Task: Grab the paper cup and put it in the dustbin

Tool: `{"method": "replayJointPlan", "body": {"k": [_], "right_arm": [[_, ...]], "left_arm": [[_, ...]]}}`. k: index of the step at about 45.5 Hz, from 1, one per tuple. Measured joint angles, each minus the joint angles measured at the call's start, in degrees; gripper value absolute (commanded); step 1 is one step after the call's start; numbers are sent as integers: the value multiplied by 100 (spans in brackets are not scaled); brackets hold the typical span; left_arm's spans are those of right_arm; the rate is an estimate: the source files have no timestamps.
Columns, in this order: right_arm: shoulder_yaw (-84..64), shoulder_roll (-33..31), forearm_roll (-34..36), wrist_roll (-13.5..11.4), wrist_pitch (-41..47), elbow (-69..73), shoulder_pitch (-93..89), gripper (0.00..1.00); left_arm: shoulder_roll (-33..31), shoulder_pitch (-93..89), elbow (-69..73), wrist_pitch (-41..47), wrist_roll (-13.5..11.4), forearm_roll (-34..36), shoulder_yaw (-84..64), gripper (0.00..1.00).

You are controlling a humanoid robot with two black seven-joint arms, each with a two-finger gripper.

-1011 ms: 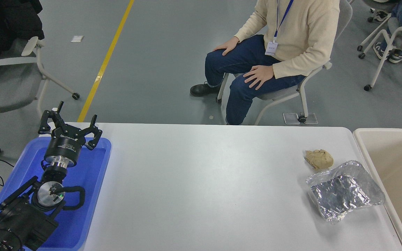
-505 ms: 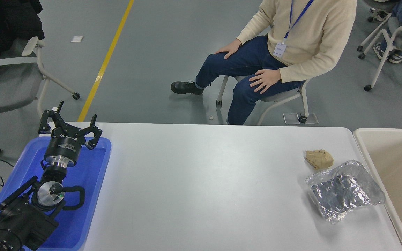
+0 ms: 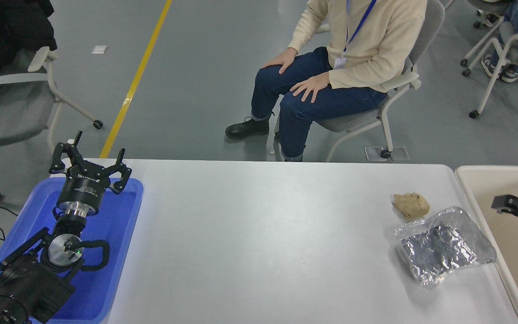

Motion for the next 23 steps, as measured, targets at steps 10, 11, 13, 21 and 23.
{"method": "replayJointPlan", "body": {"k": [10,11,13,21,23], "right_arm": [[-476,481,2,1,1730,280,1131,100],[-504,530,-1,-1,1872,305,1230,100],[-555,637,2,1,2152,372,1484,100],[-671,983,27,0,2745,720,2361,100],[-692,1123,33,-1,2836,828,2557,100]], "left_arm": [[0,-1,1,8,0,0,0,100],[0,-1,1,8,0,1,1,100],[1,-2,1,8,-1,1,4,100],[1,-3,0,9,-3,2,7,100],[0,-2,0,10,-4,2,8,100]]}}
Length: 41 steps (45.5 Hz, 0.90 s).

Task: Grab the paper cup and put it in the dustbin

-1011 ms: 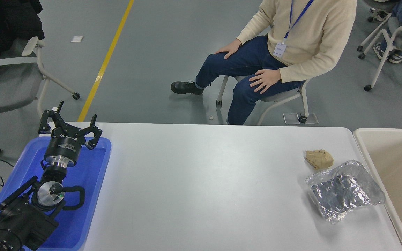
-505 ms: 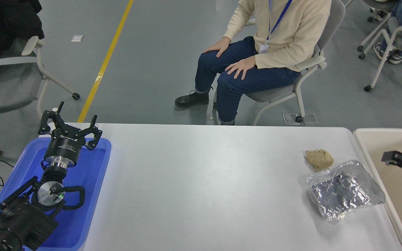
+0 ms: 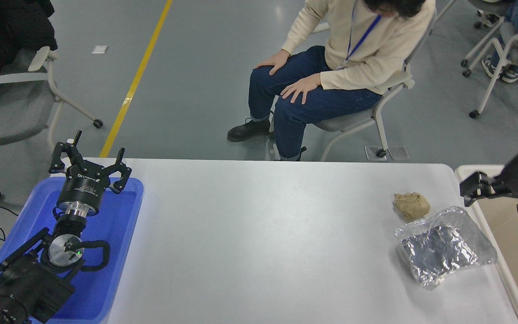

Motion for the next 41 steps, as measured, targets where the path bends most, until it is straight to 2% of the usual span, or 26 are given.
{"method": "replayJointPlan", "body": {"k": [17,41], "right_arm": [[-87,1121,62,1,307,649,1115,100],[-212,1362,320,1,362,784,1543,100]], "left_arm": [[0,1,1,6,2,1,1,100],[0,0,0,7,4,1,-5,100]]}}
